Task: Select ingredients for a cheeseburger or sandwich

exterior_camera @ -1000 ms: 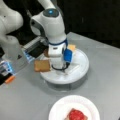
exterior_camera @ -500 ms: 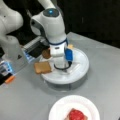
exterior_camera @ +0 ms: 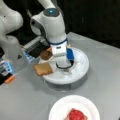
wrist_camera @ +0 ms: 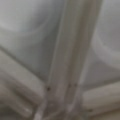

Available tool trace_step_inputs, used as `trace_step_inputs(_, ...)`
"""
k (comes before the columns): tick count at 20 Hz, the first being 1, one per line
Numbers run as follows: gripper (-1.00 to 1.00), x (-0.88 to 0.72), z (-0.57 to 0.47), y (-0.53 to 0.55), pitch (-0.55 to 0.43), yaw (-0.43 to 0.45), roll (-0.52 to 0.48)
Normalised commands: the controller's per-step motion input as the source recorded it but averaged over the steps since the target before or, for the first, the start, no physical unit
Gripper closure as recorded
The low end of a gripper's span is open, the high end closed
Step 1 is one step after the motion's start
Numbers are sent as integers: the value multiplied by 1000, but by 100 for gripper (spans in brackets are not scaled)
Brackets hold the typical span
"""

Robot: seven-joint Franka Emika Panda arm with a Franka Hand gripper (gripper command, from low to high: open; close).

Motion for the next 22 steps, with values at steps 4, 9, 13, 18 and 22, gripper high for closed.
trace_step_inputs(4,-100,215,-202,-104,115,728,-163)
trace_step_inputs(9,-100,257,-212,-124,59,706,-152)
trace_step_inputs(13,-100,258,-228,-153,57,569,-154)
trace_step_inputs(18,-100,265,-233,-180,54,502,-154)
trace_step_inputs(22,-100,239,-244,-178,55,476,-153)
